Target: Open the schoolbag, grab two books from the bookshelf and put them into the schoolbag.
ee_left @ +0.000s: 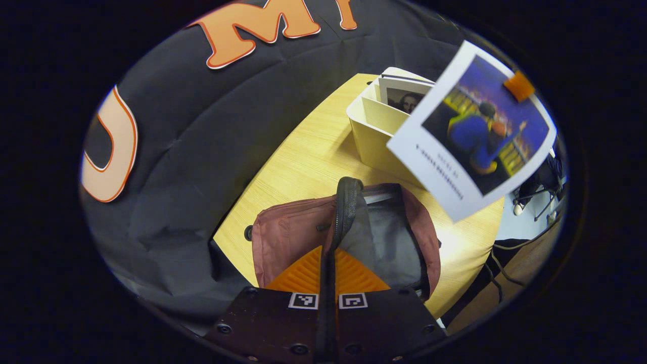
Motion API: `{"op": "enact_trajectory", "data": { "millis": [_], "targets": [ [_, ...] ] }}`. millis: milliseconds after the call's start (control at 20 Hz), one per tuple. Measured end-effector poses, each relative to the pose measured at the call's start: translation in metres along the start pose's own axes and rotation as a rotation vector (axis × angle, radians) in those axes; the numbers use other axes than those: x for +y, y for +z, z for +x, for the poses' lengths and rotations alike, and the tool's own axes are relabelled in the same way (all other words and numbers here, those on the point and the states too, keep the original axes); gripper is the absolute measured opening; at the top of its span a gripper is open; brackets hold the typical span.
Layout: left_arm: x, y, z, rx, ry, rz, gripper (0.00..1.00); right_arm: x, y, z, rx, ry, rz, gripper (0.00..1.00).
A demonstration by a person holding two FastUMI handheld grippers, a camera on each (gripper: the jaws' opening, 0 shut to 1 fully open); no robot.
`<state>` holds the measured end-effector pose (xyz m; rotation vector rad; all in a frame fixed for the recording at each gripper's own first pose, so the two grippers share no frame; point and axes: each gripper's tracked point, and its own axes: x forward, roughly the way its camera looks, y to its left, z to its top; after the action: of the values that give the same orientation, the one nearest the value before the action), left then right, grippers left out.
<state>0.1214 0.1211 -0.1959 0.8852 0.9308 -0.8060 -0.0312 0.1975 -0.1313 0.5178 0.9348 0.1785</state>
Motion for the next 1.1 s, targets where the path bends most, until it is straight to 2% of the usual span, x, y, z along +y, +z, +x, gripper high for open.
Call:
{"op": "enact_trajectory", "data": {
  "millis": [150, 400, 600, 850, 1000, 1050, 1100],
  "targets": [
    [0.006, 0.001, -0.01, -0.001, 0.015, -0.008, 0.01, -0.004, -0.026, 0.035, 0.009, 0.048, 0.081, 0.31],
    [0.005, 0.008, -0.026, 0.011, 0.037, 0.034, 0.01, 0.008, -0.059, 0.091, 0.014, 0.142, 0.202, 0.31],
    [0.003, 0.015, -0.036, 0.023, 0.048, 0.055, 0.01, 0.009, -0.074, 0.134, -0.013, 0.143, 0.224, 0.31],
    [0.0, 0.023, -0.047, 0.036, 0.069, 0.099, 0.01, 0.037, -0.073, 0.175, -0.034, 0.176, 0.222, 0.31],
    [-0.007, 0.028, -0.048, 0.034, 0.07, 0.128, 0.0, 0.053, -0.074, 0.196, -0.033, 0.17, 0.217, 0.31],
    [-0.007, 0.029, -0.047, 0.034, 0.078, 0.144, 0.01, 0.057, -0.076, 0.202, -0.026, 0.165, 0.215, 0.2],
    [-0.008, 0.03, -0.048, 0.03, 0.069, 0.138, 0.01, 0.061, -0.08, 0.206, -0.025, 0.166, 0.211, 0.2]
  ]
}}
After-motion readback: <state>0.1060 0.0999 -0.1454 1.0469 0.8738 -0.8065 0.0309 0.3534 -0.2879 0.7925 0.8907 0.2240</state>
